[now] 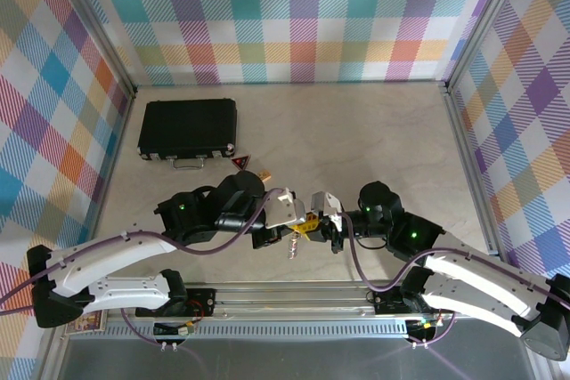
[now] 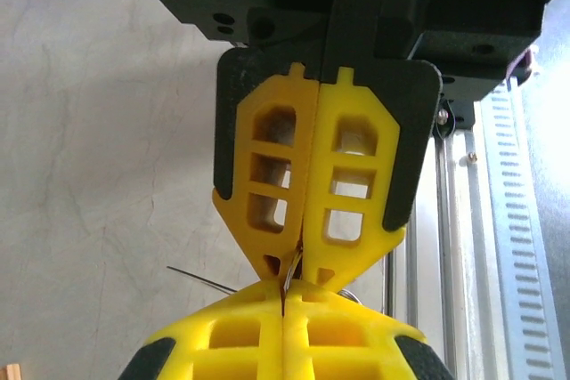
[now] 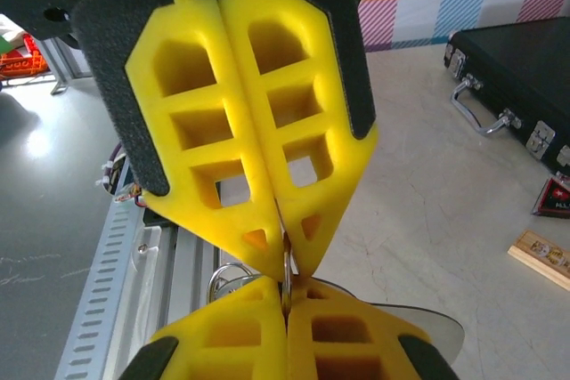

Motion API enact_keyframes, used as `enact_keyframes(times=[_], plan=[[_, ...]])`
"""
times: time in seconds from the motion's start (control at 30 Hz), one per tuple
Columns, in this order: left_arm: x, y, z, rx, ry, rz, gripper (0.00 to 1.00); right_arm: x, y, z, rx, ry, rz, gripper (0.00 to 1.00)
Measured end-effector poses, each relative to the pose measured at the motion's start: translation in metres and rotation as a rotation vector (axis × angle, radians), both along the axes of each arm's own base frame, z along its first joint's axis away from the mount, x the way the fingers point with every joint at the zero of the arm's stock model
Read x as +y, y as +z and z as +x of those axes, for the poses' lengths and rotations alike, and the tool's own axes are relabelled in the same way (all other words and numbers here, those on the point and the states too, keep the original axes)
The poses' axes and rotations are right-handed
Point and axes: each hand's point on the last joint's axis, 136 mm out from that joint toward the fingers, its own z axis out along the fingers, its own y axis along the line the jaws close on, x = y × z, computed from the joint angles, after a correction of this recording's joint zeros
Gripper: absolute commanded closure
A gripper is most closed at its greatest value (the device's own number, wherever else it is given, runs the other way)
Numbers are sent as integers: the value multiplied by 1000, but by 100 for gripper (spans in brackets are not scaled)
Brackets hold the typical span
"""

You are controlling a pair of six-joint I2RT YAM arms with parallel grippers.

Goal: Put the keys on the keyring

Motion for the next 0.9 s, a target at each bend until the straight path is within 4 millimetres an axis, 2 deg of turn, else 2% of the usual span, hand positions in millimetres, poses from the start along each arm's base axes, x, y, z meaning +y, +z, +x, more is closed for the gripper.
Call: enact_keyframes(times=[0.13,0.3,0.5,0.6,0.77,0.83,0.9], plan=[[-2,15,-7,0,-10,-129,100,-3,18,-4,-32,6,58,86],[-9,32,-12,9,-28,-274,100,-9,34,-9,-61,8,124,86],[-14,30,-14,42,-31,-324,100,-13,33,-9,-42,-5,127,92],[-17,30,-14,48,-37,-350,100,-17,32,-10,-39,-17,130,100],[-19,29,-14,54,-35,-355,100,-20,32,-9,-46,-32,135,100],[-16,26,-11,42,-19,-328,90,-19,30,-8,-45,-36,128,100],[-12,23,-7,22,4,-282,85,-17,27,-7,-38,-34,117,100]])
